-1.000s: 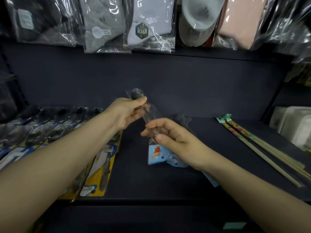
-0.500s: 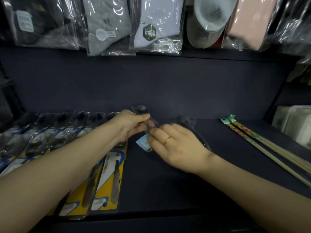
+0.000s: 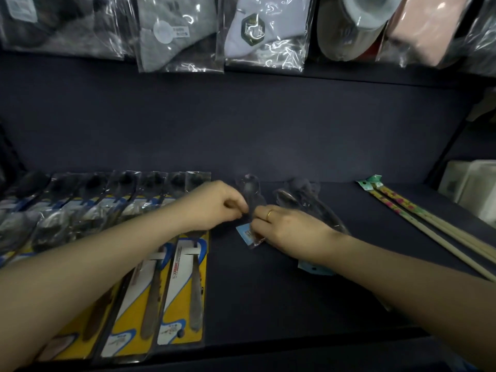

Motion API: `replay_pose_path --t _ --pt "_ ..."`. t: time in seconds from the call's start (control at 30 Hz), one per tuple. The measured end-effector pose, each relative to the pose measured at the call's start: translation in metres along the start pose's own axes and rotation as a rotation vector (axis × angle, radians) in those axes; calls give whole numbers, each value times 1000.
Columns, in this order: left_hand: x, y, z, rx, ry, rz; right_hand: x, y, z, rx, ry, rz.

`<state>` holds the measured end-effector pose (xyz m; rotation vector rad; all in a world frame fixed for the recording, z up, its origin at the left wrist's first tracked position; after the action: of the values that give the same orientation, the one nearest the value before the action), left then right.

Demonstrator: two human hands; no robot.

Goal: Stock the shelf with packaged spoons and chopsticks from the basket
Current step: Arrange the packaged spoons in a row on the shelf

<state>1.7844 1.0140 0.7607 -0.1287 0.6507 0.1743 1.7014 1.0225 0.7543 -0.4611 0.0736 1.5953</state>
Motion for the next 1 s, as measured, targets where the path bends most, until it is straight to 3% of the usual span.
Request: replay_pose_path --t 0.13,0.23,0.3,0.37,0.6,0.77,0.83,0.9,1.0 --pt "-23 27 -24 146 -356 -249 -18 2 -10 183 -415 -96" --pt "-24 35 -30 148 -427 -314 -46 0 -5 76 -588 -295" --pt "-19 39 -34 174 -450 -324 -62 -2 -18 124 -555 -467" --pt "-11 40 -37 211 -471 -323 -64 -6 -39 246 -529 -516" --pt "-6 39 -36 266 -437 -271 -47 -23 -56 332 -531 -367" --pt "-34 41 -28 80 -395 -336 -59 -25 -71 385 -383 -370" --pt "-42 44 -44 129 -439 -355 -58 -26 -64 349 -435 -353" --pt "-41 44 -52 152 -472 -347 -65 -23 -41 205 -502 -378" --pt "-37 42 -43 109 -451 -318 -100 -1 -18 21 -402 -541"
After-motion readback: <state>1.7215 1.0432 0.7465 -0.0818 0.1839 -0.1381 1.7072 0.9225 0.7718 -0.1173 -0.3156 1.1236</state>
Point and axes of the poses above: each hand's wrist, its own y-axis away from the middle knuckle, its own z-axis out of the back of the hand, x = y × z, the point moved 10 cm from there along -y, towards the middle knuckle, and after that the axes turned 5 degrees about y, right-handed, at the moved point
